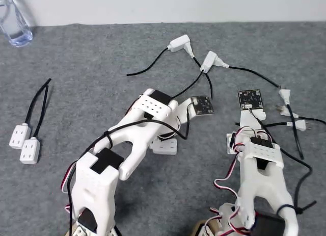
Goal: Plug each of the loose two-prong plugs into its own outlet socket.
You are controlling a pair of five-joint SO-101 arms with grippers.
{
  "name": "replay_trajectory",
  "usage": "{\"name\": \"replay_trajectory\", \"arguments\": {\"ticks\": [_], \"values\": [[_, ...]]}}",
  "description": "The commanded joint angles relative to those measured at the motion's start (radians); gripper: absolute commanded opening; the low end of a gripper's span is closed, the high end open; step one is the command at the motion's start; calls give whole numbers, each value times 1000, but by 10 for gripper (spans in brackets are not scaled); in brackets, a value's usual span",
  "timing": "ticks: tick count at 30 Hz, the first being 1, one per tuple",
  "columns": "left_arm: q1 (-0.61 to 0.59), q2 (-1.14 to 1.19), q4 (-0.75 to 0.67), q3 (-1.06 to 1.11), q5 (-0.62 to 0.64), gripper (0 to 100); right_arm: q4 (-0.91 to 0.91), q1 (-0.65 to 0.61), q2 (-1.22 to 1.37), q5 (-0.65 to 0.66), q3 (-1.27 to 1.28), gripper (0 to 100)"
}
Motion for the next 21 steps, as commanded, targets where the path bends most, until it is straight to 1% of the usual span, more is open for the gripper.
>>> {"name": "replay_trajectory", "arguments": {"ticks": [1,5,10,13,16,21], "values": [[31,-15,28,-41,-11,13,-19,-10,-19,14,-25,190],[63,-15,29,-53,-5,13,-19,-10,-19,14,-25,190],[58,-15,52,-136,9,13,-19,-10,-19,14,-25,190],[64,-15,133,-262,75,14,-19,-12,-19,6,-25,190],[69,-15,250,-429,121,15,-12,-10,-27,5,-26,193],[80,-12,442,-674,241,15,-10,-4,-31,14,-26,191]]}}
